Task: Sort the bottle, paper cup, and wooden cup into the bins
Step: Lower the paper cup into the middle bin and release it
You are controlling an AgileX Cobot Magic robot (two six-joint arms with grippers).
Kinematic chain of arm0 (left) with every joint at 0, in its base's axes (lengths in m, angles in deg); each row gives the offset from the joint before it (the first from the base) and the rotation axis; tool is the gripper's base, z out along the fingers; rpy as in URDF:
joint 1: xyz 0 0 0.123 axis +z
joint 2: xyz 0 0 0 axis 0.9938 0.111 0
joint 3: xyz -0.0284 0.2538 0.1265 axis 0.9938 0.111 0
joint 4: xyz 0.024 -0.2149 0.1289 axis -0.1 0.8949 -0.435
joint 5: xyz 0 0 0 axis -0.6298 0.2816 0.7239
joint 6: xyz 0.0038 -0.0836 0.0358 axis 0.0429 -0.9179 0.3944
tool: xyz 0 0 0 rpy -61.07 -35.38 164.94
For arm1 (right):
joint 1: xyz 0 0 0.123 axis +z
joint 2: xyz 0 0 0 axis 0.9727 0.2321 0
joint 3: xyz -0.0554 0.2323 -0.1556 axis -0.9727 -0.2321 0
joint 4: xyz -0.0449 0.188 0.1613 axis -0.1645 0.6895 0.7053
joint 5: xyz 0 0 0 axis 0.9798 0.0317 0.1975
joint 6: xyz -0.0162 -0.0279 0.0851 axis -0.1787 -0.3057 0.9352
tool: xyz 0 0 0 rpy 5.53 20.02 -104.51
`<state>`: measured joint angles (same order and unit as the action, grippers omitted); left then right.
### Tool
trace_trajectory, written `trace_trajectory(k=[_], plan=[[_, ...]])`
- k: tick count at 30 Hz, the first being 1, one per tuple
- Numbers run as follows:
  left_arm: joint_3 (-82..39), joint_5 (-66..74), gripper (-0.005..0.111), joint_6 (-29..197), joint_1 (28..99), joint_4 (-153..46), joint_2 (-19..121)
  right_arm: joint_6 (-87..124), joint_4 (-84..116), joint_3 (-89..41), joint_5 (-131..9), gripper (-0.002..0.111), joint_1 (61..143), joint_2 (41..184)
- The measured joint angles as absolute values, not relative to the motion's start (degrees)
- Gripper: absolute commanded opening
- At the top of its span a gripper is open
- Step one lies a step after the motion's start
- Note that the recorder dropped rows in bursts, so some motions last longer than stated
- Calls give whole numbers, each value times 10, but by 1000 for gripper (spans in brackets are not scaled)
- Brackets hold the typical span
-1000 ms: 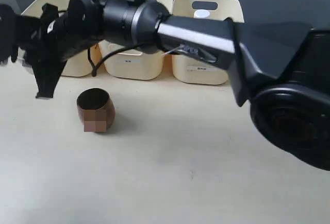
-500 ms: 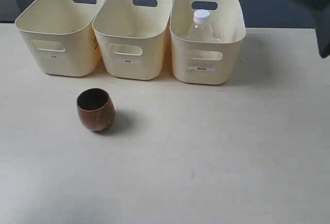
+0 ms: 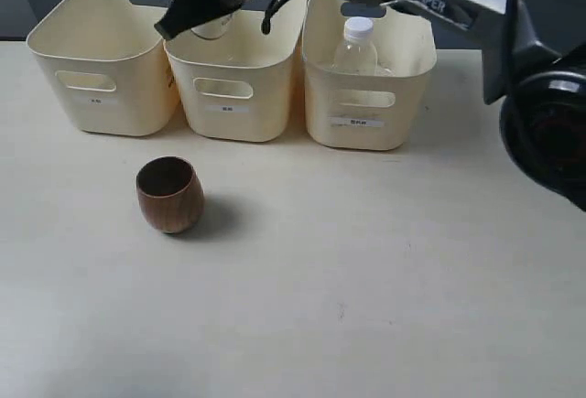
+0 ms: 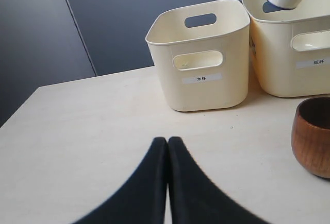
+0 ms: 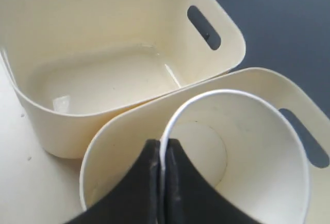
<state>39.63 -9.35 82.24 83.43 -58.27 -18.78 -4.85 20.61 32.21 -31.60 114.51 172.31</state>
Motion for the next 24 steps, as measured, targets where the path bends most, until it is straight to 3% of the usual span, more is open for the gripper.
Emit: trace_trajectory(k=[24], plan=[[396,-93,0,822,834,-583,-188,80,117,322,-314,-1,1141,1766]])
